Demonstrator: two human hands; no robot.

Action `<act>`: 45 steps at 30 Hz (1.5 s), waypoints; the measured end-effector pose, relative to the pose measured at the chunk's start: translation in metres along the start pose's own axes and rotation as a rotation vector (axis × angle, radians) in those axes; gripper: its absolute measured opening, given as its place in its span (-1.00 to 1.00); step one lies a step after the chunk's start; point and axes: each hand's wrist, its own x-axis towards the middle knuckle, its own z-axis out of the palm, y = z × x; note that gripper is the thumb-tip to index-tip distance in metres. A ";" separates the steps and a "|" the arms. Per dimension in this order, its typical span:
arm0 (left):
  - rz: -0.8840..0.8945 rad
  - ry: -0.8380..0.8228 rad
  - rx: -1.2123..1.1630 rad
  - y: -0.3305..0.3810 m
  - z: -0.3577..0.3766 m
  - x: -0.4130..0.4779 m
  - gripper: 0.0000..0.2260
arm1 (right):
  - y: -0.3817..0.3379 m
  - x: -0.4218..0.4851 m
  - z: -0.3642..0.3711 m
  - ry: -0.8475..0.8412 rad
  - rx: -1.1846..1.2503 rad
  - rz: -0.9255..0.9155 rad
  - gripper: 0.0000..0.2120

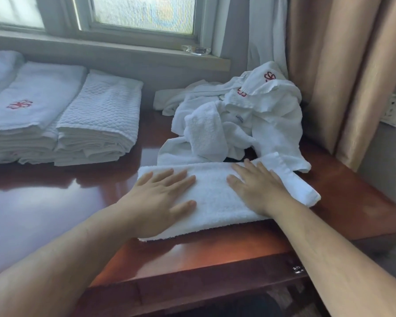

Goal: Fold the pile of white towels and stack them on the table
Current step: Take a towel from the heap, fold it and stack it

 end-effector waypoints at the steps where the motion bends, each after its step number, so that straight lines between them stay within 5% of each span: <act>1: 0.002 0.005 -0.008 -0.001 0.001 0.001 -0.31 | 0.000 -0.001 0.001 0.021 0.002 -0.005 -0.31; 8: -0.008 0.299 -0.429 -0.018 0.002 -0.015 -0.61 | -0.018 -0.022 -0.002 0.299 0.046 -0.100 -0.59; 11: 0.004 0.239 -0.303 -0.029 -0.002 -0.030 -0.65 | -0.056 -0.039 0.002 0.418 0.214 -0.275 -0.70; 16: -0.032 0.162 -0.202 -0.041 -0.013 -0.070 -0.64 | -0.124 -0.072 0.021 0.208 0.305 -0.569 -0.76; 21: -0.057 0.167 -0.285 -0.059 -0.018 -0.127 -0.60 | -0.148 -0.093 0.027 0.067 0.199 -0.709 -0.36; 25: -0.078 0.066 -0.364 -0.067 -0.026 -0.163 -0.31 | -0.156 -0.108 0.038 0.024 -0.016 -0.829 0.00; 28: -0.071 0.004 -0.190 -0.071 -0.025 -0.179 -0.16 | -0.165 -0.120 0.047 0.071 -0.139 -0.830 0.16; 30: -0.058 0.031 -0.072 -0.072 -0.016 -0.188 -0.10 | -0.172 -0.131 0.053 0.151 -0.132 -0.819 0.09; 33: -0.061 0.110 0.060 -0.071 -0.003 -0.197 -0.11 | -0.175 -0.136 0.061 0.362 -0.048 -0.877 -0.28; 36: -0.053 0.287 0.162 -0.065 0.001 -0.200 -0.35 | -0.172 -0.132 0.054 0.440 0.053 -0.918 -0.48; 41: -0.018 0.479 0.014 -0.065 -0.028 -0.205 -0.68 | -0.169 -0.124 0.038 0.451 0.095 -0.856 -0.56; 45: 0.046 0.596 -0.218 -0.071 -0.068 -0.201 -0.77 | -0.176 -0.114 0.000 0.370 0.371 -0.803 -0.62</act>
